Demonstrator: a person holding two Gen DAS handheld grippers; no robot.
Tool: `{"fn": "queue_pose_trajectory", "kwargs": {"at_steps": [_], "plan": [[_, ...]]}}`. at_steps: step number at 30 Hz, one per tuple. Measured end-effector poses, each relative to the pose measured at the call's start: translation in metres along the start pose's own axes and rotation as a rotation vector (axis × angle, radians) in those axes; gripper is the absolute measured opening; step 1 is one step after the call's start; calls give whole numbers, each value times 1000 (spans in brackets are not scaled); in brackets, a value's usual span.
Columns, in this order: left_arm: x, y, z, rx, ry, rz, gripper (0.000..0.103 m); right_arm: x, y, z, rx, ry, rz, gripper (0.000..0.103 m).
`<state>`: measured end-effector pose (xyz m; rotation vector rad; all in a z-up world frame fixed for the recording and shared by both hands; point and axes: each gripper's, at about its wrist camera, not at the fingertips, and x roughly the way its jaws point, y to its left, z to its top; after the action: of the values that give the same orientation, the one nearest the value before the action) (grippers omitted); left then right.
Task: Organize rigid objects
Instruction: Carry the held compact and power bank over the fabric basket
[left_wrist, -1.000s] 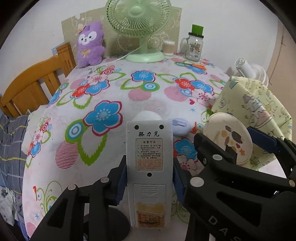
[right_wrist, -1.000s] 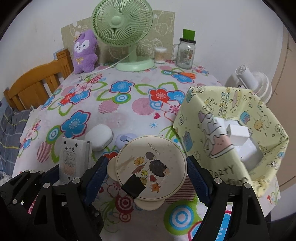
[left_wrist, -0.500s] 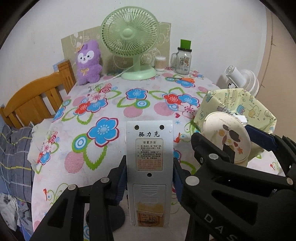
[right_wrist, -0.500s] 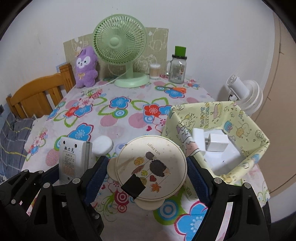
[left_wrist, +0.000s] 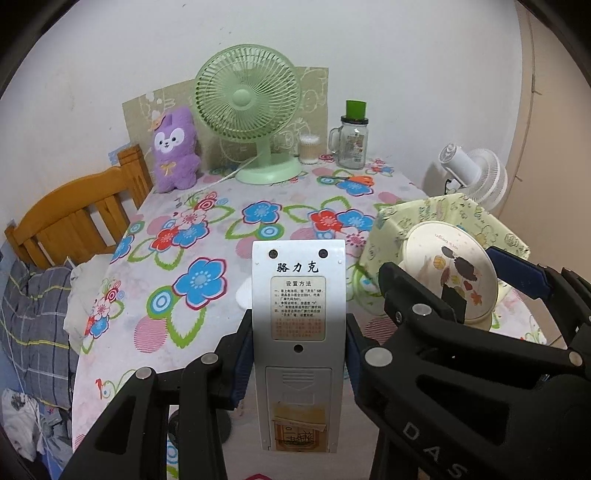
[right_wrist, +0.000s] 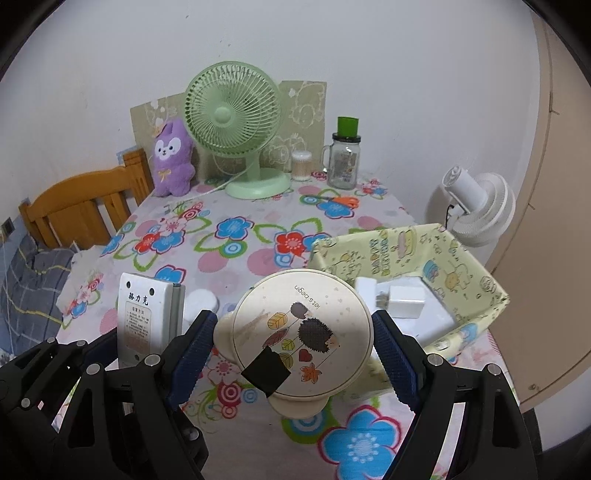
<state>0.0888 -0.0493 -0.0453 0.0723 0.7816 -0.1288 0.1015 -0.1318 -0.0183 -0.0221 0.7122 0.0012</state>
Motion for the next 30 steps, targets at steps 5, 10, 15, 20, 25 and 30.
{"fn": "queue_pose_trajectory", "kwargs": {"at_steps": [5,10,15,20,25,30], "plan": [[-4,-15,6,3,-9,-2,45,-5,-14,4,-1,-9,-3,86],[-5,-29,12,7,-14,-2,45,-7,-28,9,1,-9,1,86],[-5,-42,19,18,-22,-7,45,-8,-44,14,7,-14,-2,86],[-2,-56,26,35,-18,-16,45,-7,-59,18,18,-11,-9,86],[0,-68,34,50,-17,-22,45,-6,-72,22,26,-12,-21,86],[1,-79,42,62,-26,-31,45,-5,-84,28,33,-19,-32,86]]}}
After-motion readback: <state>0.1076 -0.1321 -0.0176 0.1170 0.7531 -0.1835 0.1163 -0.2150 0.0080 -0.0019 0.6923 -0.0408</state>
